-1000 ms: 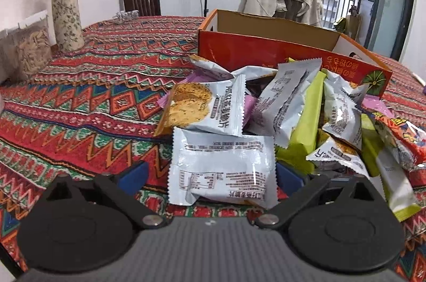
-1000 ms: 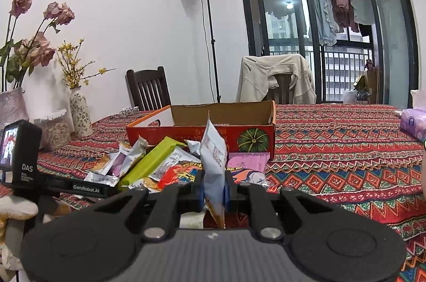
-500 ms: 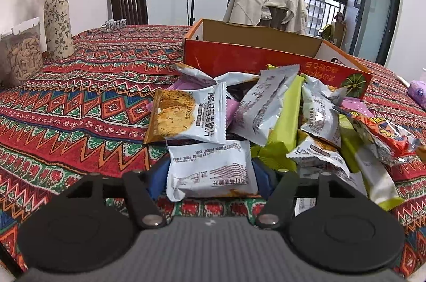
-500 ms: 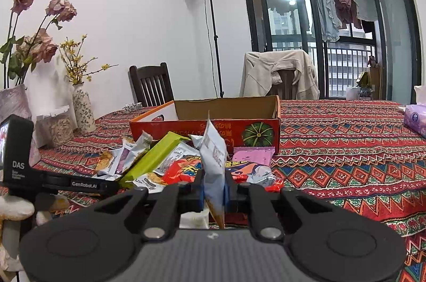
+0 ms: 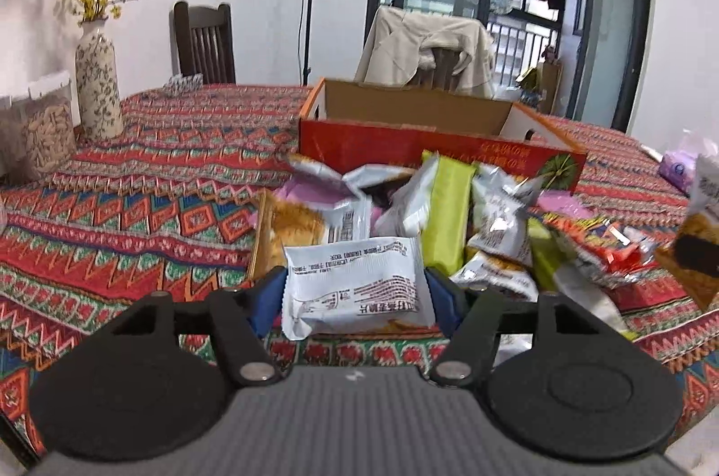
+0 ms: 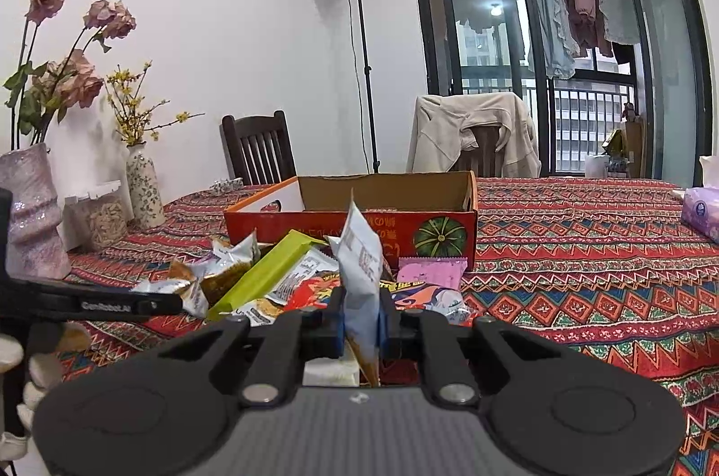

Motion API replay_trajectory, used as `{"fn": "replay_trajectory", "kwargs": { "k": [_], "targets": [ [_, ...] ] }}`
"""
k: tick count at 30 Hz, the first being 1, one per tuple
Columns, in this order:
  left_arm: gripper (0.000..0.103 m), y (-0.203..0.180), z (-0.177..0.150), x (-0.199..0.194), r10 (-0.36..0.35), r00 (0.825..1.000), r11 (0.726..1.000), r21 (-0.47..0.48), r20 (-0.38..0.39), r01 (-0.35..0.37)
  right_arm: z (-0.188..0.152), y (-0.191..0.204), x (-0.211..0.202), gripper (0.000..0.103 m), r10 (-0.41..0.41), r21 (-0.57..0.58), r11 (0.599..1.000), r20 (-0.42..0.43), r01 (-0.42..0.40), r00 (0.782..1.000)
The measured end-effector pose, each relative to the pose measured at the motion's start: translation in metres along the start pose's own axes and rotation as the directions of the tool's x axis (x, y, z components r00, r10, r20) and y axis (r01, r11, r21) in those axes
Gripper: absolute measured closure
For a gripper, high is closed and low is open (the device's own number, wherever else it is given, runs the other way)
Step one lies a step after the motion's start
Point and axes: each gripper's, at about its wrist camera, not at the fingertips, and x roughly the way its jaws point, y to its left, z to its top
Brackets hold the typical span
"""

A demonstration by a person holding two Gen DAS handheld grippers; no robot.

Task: Organize snacks
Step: 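Lift the white packet with the right tool while the left tool grasps a white biscuit pack, then drop both packets into the cardboard box, opening both tools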

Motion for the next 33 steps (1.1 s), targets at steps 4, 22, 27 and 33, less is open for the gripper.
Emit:
{"fn": "replay_trajectory", "kwargs": {
  "k": [4,22,27,33],
  "targets": [
    [0.036,-0.003,0.008,-0.005,-0.013,0.999,1.0,0.008,0.032,0.012,0.003,0.0,0.003,0.09,-0.004,-0.004,1.0,0.004,0.004,1.0],
    [0.036,-0.027,0.081,0.034,-0.052,0.987,0.997,0.057,0.152,0.044,0.07,-0.011,0.068,0.09,-0.04,-0.063,0.997,0.089,0.046,0.995],
    [0.036,-0.037,0.105,0.054,-0.064,0.982,0.997,0.06,0.18,0.054,0.099,-0.014,0.103,0.09,-0.048,-0.069,0.996,0.093,0.054,0.994],
    [0.035,-0.05,0.134,0.082,-0.071,0.978,0.997,0.048,0.198,0.062,0.129,-0.022,0.152,0.09,-0.042,-0.051,0.998,0.044,0.044,0.998]
  ]
}}
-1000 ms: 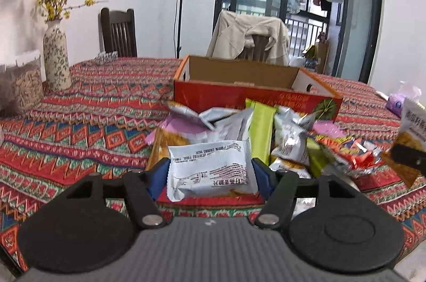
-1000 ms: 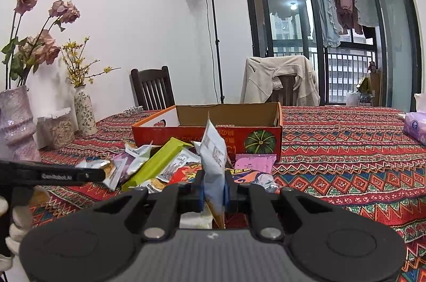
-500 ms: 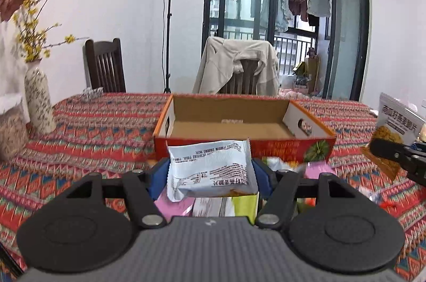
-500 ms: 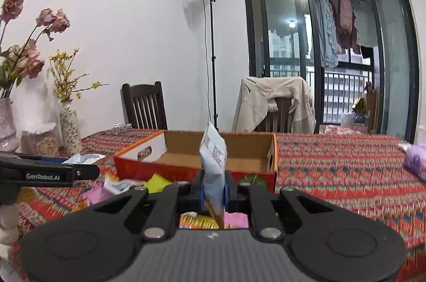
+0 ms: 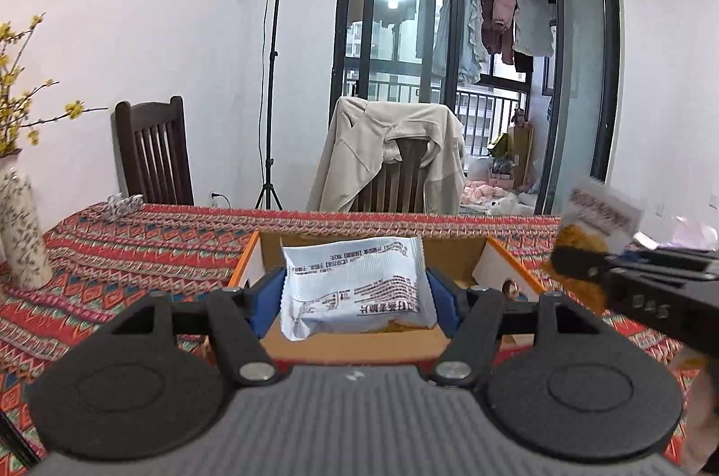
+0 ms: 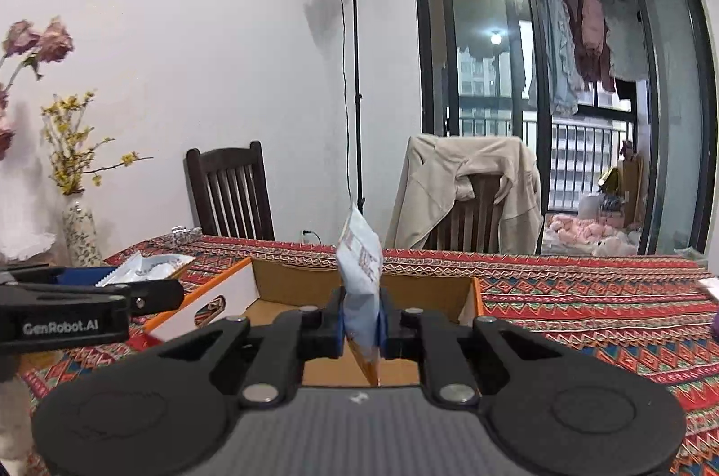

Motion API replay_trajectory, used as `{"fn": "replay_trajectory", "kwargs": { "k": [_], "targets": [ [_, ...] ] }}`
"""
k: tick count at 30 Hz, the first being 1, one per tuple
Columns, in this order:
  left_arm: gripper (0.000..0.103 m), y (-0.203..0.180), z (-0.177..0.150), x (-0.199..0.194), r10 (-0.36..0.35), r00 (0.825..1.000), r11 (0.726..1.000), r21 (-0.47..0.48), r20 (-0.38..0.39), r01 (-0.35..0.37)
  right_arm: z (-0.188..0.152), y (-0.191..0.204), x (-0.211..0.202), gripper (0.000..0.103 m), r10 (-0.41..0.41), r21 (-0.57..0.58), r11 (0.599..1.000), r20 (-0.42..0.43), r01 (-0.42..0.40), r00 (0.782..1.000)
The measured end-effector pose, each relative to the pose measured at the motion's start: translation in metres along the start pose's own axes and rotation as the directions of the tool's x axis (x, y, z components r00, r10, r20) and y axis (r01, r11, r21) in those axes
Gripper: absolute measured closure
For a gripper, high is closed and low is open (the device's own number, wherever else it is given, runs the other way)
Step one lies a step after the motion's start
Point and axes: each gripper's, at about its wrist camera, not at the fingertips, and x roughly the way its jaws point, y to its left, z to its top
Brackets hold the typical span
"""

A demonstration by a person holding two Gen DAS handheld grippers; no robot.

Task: Organize snacks
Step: 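Drop both packets into the cardboard box, opening both tools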

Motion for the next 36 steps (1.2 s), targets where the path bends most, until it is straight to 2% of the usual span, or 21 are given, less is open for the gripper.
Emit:
{"fn": "replay_trajectory", "kwargs": {
  "k": [9,17,18,20,21,23,24,25,26,27,28,30,36],
  "targets": [
    [0.035,0.004,0.009,0.059,0.052,0.998,0.996,-0.07,-0.027,-0.053,0.014,-0.014,0.074,0.09,-0.025,0.077,0.996,-0.117,0.034,0.993],
    [0.035,0.027,-0.008,0.096,0.064,0.989,0.992,-0.097,-0.131,-0.077,-0.006,-0.022,0.098,0.089,-0.02,0.077,0.996,-0.196,0.035,0.98],
    [0.034,0.028,-0.009,0.099,0.062,0.988,0.992,-0.101,-0.141,-0.077,-0.008,-0.021,0.098,0.087,-0.018,0.076,0.997,-0.201,0.033,0.979],
    [0.026,0.031,-0.012,0.1,0.069,0.986,0.99,-0.109,-0.15,-0.086,-0.011,-0.021,0.1,0.086,-0.027,0.069,0.997,-0.212,0.042,0.977],
    [0.02,0.032,-0.012,0.099,0.072,0.986,0.989,-0.115,-0.149,-0.09,-0.012,-0.022,0.099,0.081,-0.034,0.067,0.997,-0.216,0.049,0.976],
    [0.013,0.034,-0.013,0.094,0.067,0.989,0.988,-0.133,-0.13,-0.084,-0.014,-0.023,0.097,0.064,-0.042,0.073,0.996,-0.213,0.059,0.976],
    [0.002,0.035,-0.012,0.091,0.07,0.99,0.987,-0.139,-0.12,-0.086,-0.014,-0.024,0.094,0.048,-0.045,0.076,0.995,-0.207,0.062,0.977],
    [0.0,0.036,-0.012,0.088,0.079,0.991,0.985,-0.146,-0.104,-0.094,-0.014,-0.024,0.091,0.032,-0.048,0.078,0.995,-0.198,0.065,0.979],
    [0.0,0.038,-0.012,0.086,0.09,0.992,0.983,-0.149,-0.09,-0.103,-0.014,-0.025,0.089,0.024,-0.05,0.082,0.994,-0.19,0.067,0.981],
    [0.0,0.038,-0.011,0.085,0.092,0.992,0.983,-0.148,-0.087,-0.105,-0.014,-0.026,0.086,0.011,-0.051,0.086,0.994,-0.182,0.068,0.982],
    [0.0,0.039,-0.011,0.083,0.088,0.992,0.984,-0.15,-0.087,-0.1,-0.014,-0.027,0.084,0.004,-0.05,0.087,0.994,-0.175,0.066,0.983],
    [0.0,0.039,-0.01,0.081,0.082,0.993,0.983,-0.157,-0.09,-0.095,-0.014,-0.028,0.08,0.0,-0.037,0.095,0.994,-0.163,0.053,0.986],
    [0.0,0.034,-0.007,0.073,0.084,0.993,0.985,-0.141,-0.079,-0.094,-0.011,-0.029,0.073,0.0,-0.023,0.102,0.994,-0.141,0.038,0.99]
  ]
}}
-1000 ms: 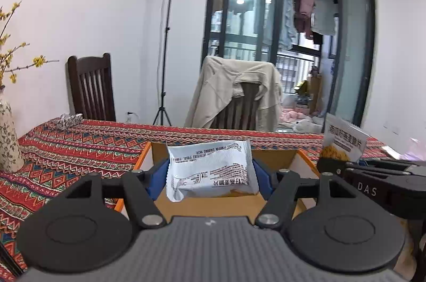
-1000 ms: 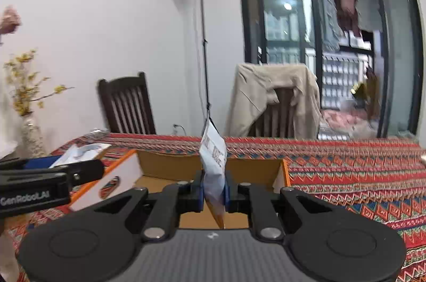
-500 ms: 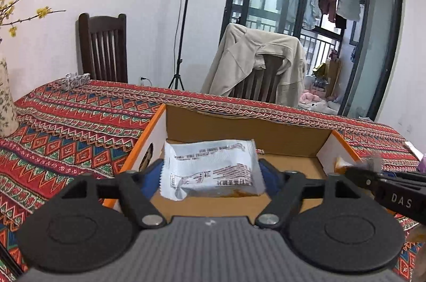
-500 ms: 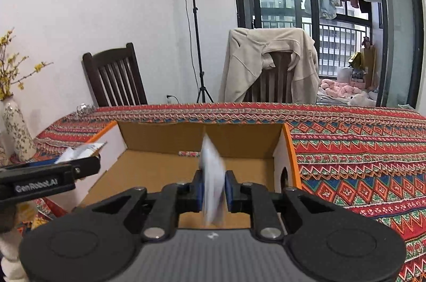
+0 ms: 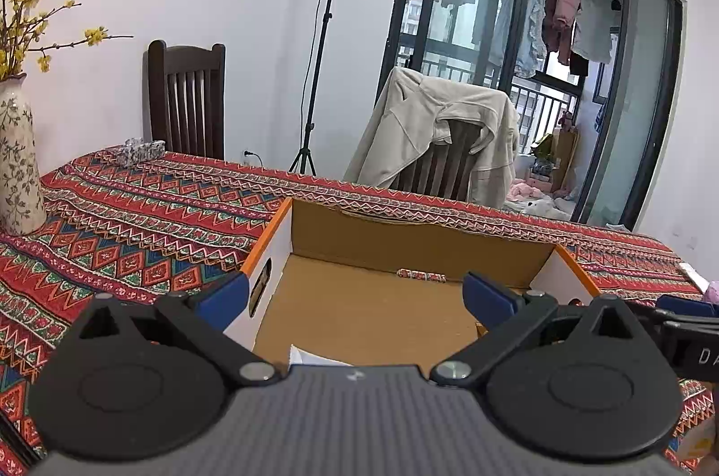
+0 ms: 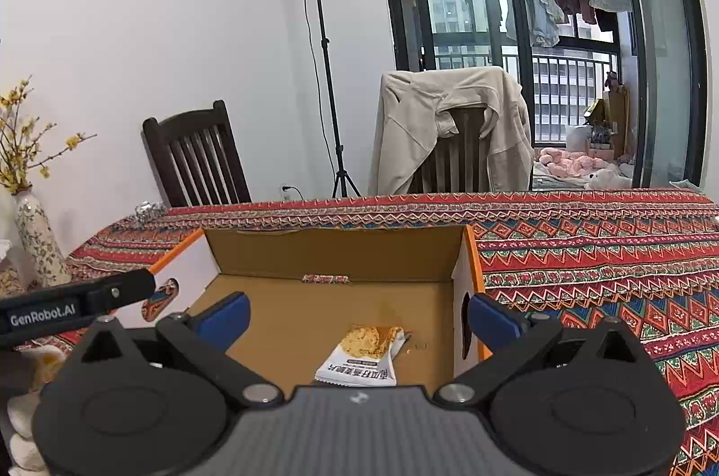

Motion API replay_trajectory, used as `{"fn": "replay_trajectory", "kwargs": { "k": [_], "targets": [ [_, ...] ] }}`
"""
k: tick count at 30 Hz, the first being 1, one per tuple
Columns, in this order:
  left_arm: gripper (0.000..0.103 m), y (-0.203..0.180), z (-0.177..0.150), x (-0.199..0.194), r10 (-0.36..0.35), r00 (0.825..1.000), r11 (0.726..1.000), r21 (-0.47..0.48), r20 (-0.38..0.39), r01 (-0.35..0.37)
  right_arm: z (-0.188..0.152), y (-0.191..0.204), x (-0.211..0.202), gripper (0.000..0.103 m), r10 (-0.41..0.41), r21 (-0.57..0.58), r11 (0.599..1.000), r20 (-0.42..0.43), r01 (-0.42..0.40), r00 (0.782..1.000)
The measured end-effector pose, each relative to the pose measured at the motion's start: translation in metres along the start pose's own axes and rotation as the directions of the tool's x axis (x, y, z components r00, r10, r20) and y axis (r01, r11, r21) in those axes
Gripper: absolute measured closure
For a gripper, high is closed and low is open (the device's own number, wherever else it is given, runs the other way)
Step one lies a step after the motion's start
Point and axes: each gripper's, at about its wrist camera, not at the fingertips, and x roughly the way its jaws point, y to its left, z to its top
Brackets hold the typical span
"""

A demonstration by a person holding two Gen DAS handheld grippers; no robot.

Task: Organize snacks
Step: 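Drop both packets into the cardboard box, opening both tools, then return both tools to the pile and grasp the red-orange chip bag with the right tool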

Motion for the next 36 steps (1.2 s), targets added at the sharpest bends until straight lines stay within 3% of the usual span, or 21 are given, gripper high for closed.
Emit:
{"fn": "replay_trajectory", "kwargs": {
  "k": [7,16,36],
  "targets": [
    [0.0,-0.005,0.007,-0.017,-0.024,1.0,1.0,-0.001,0.019,0.024,0.008,0.003,-0.012,0.0,-0.019,-0.004,1.0,0.023,0.019,1.0],
    [0.0,-0.008,0.015,-0.054,-0.028,0.998,1.0,0.004,0.055,0.028,0.015,0.013,-0.058,0.0,-0.023,-0.026,0.999,0.079,0.025,0.997],
    [0.0,0.017,-0.037,-0.124,-0.049,0.999,0.998,0.036,0.017,0.048,-0.049,0.025,-0.135,0.0,-0.018,-0.076,0.997,0.023,0.02,1.0]
  ]
}}
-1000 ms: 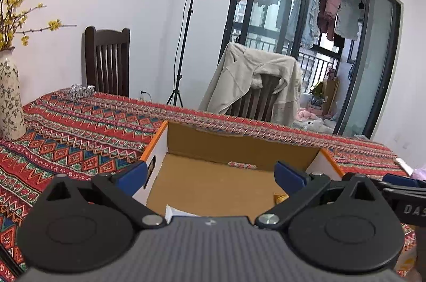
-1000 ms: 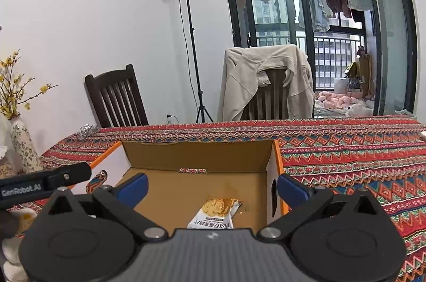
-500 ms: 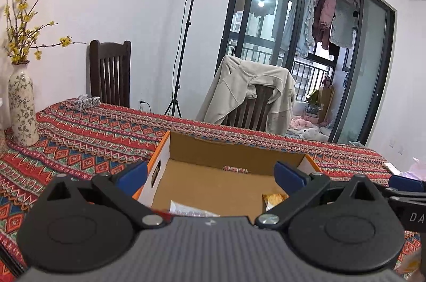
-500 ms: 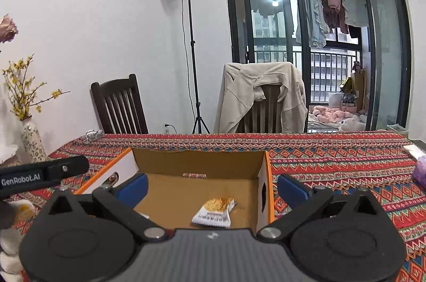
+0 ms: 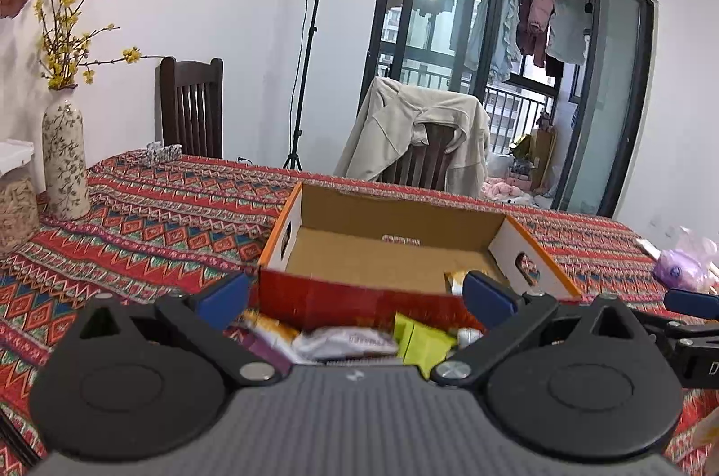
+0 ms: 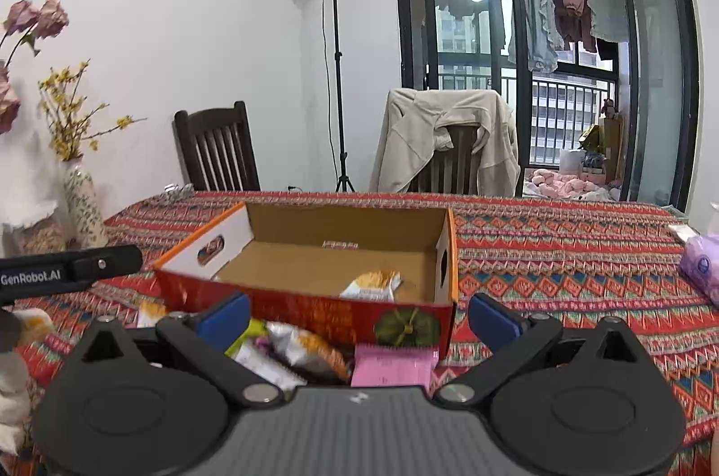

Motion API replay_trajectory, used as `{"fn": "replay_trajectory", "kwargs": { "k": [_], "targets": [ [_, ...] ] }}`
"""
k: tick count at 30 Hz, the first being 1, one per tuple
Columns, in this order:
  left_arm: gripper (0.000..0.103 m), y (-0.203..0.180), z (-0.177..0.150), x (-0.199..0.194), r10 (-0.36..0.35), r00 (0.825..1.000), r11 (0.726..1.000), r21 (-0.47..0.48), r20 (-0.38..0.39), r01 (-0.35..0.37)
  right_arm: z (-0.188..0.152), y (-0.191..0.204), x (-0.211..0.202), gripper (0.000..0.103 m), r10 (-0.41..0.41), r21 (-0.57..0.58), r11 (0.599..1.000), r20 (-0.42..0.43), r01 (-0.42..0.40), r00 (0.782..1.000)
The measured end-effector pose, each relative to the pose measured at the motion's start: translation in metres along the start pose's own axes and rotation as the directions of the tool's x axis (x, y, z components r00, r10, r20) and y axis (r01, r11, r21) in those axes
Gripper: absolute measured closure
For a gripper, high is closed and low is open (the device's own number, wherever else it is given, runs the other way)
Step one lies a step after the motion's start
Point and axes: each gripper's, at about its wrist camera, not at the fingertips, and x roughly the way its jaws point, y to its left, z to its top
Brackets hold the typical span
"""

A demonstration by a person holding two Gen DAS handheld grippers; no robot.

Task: Organize snacks
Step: 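Return both tools to the pile and grasp the red-orange chip bag with the right tool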

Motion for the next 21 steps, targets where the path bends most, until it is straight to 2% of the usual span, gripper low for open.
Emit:
{"fn": "replay_trajectory", "kwargs": {
  "k": [15,21],
  "targets": [
    [0.0,0.042,-0.065,-0.028,-0.006,0.998,1.0,0.015,-0.061,0.007,-0.06,-0.001,-0.037,0.0,0.015,-0.015,1.0,-0.066,-0.016,0.998],
    [0.0,0.051,-0.084,-0.029,0.023,0.995,1.0,0.021,-0.095,-0.021,-0.078,-0.005,-0.043,0.0,0.03,-0.016,0.999,-0.1,-0.032,0.995]
  ]
}}
